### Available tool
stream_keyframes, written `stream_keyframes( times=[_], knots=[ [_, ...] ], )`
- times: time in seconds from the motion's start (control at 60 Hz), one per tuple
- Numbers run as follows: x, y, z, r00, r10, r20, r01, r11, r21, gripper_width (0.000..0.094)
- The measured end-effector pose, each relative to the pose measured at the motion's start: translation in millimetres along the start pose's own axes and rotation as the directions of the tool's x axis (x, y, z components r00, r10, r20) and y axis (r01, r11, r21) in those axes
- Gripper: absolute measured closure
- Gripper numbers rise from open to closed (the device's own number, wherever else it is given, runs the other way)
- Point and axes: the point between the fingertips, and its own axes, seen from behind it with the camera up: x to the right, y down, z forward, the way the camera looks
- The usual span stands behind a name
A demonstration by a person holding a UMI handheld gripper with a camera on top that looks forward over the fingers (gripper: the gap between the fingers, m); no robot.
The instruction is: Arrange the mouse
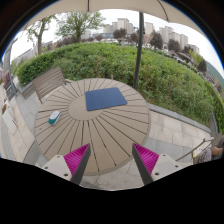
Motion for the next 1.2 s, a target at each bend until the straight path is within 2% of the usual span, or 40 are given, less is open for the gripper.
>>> stream_keyframes(
  times=[0.067, 0.2, 0.433, 0.567, 0.717, 0.95, 1.2],
  knots=[
    [-4, 2, 1, 1.000, -0.014, 0.015, 0.014, 1.000, -0.007, 0.0073],
    [-63, -2, 14, 0.998, -0.034, 0.044, 0.035, 0.999, -0.026, 0.0072],
    [-170, -8, 42, 0.997, -0.047, 0.060, 0.049, 0.999, -0.020, 0.0074],
    [-228, -19, 59, 0.997, -0.035, 0.075, 0.033, 0.999, 0.018, 0.0079],
    [-287, -18, 81, 0.994, -0.038, 0.107, 0.037, 0.999, 0.012, 0.0083],
    [-341, -23, 130, 0.991, -0.049, 0.125, 0.046, 0.998, 0.033, 0.0081],
    [-353, -34, 198, 0.997, -0.029, 0.078, 0.024, 0.998, 0.062, 0.0082]
  ],
)
